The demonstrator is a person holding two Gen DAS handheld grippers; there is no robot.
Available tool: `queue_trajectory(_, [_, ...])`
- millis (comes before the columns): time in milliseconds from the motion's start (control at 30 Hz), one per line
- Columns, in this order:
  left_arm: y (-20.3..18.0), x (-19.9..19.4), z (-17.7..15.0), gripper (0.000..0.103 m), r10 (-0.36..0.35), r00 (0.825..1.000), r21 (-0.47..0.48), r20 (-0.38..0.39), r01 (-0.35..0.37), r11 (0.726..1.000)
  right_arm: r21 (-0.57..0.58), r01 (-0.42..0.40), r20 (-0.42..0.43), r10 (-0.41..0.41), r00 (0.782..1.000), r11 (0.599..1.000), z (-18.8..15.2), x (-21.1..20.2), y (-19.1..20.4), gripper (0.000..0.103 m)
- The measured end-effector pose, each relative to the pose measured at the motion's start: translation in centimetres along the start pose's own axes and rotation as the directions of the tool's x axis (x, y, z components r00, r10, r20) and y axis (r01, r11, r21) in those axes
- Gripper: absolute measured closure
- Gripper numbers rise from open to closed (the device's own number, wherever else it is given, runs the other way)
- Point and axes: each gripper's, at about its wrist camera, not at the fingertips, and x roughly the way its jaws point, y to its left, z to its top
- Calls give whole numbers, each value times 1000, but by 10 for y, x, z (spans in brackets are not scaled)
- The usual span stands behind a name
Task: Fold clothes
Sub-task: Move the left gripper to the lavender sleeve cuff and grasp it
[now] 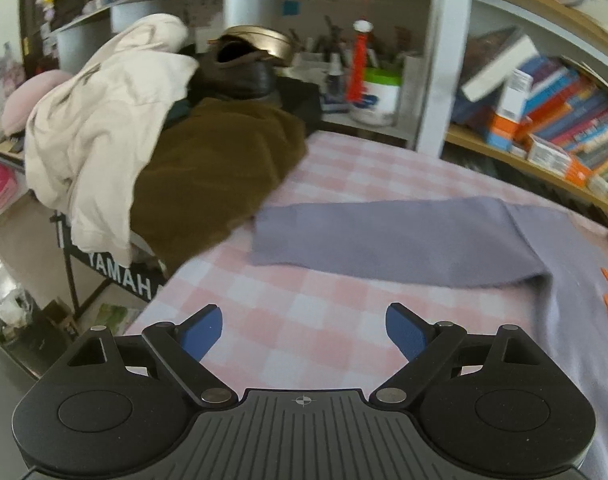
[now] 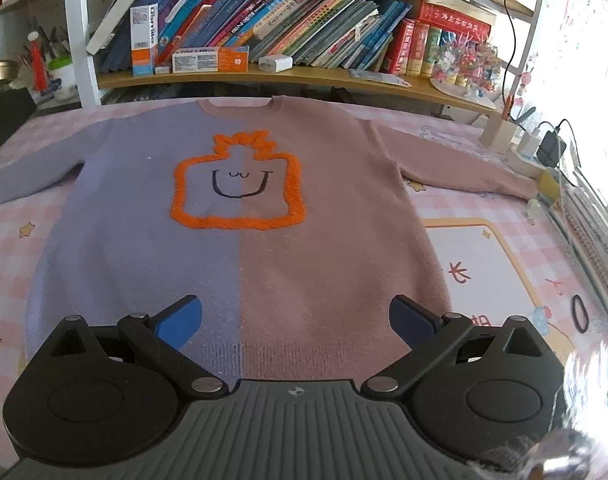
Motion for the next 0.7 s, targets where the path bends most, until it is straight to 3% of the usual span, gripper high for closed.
queue_trajectory(500, [37, 38, 15, 12, 53, 999, -161, -2, -53, 986, -34, 70, -55, -71, 996, 997, -5, 0, -7, 2])
queue_trajectory(700, [45, 54, 21, 15, -58, 998, -271, 33, 64, 960, -53, 89, -70, -93, 993, 995, -6, 0, -8, 2])
